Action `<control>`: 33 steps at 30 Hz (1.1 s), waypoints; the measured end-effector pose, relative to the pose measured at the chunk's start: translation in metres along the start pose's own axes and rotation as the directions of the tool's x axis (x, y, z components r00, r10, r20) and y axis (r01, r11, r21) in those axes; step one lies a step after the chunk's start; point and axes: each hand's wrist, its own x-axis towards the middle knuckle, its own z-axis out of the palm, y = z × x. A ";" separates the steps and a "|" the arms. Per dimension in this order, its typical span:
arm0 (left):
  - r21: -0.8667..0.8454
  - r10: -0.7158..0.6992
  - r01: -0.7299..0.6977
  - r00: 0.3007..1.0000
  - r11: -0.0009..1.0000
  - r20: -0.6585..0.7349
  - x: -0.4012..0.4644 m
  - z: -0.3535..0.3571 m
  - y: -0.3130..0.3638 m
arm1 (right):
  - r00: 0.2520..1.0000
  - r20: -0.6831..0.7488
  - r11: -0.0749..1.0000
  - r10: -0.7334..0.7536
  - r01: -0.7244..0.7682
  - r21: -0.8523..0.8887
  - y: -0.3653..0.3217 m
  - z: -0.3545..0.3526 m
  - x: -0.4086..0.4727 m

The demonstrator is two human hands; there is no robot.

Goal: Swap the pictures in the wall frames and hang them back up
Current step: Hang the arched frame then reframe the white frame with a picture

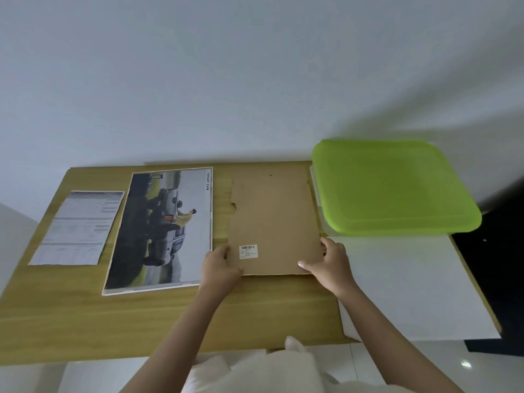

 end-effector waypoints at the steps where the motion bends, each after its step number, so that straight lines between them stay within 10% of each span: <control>1: -0.016 0.004 -0.004 1.000 1.000 -0.006 -0.001 -0.003 -0.001 | 1.000 -0.010 1.000 -0.015 0.016 0.025 0.001 0.000 -0.001; 33: -0.134 0.008 -0.021 0.995 0.991 -0.095 0.013 -0.206 -0.148 | 0.973 0.040 0.958 -0.229 0.218 0.185 -0.155 0.154 -0.071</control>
